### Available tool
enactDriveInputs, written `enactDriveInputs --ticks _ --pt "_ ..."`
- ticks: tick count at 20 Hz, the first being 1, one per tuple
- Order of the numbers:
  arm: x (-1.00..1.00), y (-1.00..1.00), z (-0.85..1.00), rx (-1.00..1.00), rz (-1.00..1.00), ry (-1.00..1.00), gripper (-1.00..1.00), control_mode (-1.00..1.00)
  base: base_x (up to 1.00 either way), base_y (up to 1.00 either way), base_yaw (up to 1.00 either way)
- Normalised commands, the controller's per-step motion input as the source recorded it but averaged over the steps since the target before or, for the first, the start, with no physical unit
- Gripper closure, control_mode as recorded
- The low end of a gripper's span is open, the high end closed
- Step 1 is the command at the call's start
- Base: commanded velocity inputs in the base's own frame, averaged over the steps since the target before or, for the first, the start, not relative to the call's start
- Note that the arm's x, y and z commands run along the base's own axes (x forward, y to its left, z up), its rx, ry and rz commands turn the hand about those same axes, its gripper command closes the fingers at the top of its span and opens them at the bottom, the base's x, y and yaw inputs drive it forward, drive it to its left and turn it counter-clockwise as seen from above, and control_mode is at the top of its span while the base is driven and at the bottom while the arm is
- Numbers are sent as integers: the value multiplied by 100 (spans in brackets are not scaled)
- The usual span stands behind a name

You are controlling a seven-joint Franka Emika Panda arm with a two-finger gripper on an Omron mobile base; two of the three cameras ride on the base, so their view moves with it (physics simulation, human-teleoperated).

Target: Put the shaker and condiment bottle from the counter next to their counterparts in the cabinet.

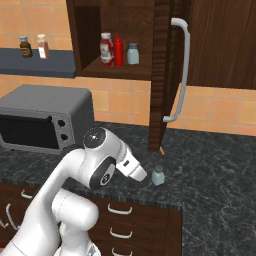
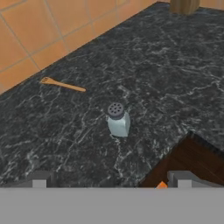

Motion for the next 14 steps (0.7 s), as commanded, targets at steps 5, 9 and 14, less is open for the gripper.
enactDriveInputs --ticks 5,9,14 --pt "21 -17 -7 0 -1 0 -100 -100 0 0 0" --pt "4 -16 -4 0 -1 0 -100 -100 0 0 0" --pt "0 -16 -8 1 -2 0 -100 -100 0 0 0"
